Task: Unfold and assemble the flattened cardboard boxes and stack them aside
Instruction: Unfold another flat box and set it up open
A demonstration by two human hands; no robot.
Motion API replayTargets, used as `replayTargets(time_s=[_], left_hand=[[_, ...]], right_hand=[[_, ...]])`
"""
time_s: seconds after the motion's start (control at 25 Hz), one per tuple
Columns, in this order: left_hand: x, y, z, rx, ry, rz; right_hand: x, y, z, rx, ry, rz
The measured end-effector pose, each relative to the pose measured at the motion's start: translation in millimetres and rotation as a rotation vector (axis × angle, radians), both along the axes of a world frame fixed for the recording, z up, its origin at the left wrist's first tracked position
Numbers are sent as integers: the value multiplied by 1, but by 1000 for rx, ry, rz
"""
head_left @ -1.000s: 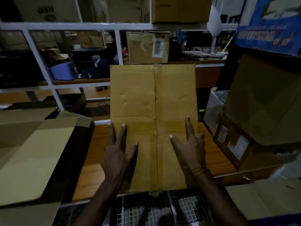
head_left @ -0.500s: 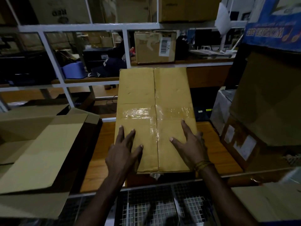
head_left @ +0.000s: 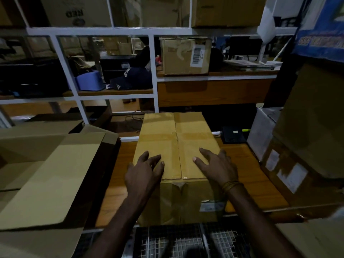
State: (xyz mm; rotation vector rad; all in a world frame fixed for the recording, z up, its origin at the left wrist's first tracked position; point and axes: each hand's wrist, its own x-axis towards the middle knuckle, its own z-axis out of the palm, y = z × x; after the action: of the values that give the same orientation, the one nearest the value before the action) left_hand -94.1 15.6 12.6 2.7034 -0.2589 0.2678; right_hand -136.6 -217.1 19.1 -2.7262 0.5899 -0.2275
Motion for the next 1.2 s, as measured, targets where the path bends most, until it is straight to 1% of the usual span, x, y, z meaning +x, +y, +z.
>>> replayTargets(time_s=[0.12,0.2,0.36,0.44,0.52,0.68,0.84,0.96,1.0,1.08,1.2], left_hand=[[1,2,-6,53,-98,-1],[-1,-1,-6,83,-129,-88],[-4,-12,2,38,-46,-277],[-4,-15,8,-33,-17,-322],[-5,-18,13,-106,17,-373],[-13,-24,11,-202,33,-431],[-29,-29,12,-440,-5,-398],[-40,-42,19,-564,7,-448],[-42,-48,22,-595,7,-479],[-43,-63,30,-619,-7,-554],[-39,-88,41,-554,-47,-711]], right_hand=[[-2,12,-1,-33,-87,-56],[-6,18,-3,-40,-94,-30],[-23,11,-3,44,-51,138],[-30,1,2,83,-18,256],[-34,-6,3,90,-39,323],[-41,-4,-6,105,-228,336],[-51,1,-14,6,-483,363],[-61,-1,-18,-36,-717,388],[-64,-3,-20,-54,-755,374],[-69,-11,-24,-92,-766,336],[-74,-24,-23,-89,-708,311]])
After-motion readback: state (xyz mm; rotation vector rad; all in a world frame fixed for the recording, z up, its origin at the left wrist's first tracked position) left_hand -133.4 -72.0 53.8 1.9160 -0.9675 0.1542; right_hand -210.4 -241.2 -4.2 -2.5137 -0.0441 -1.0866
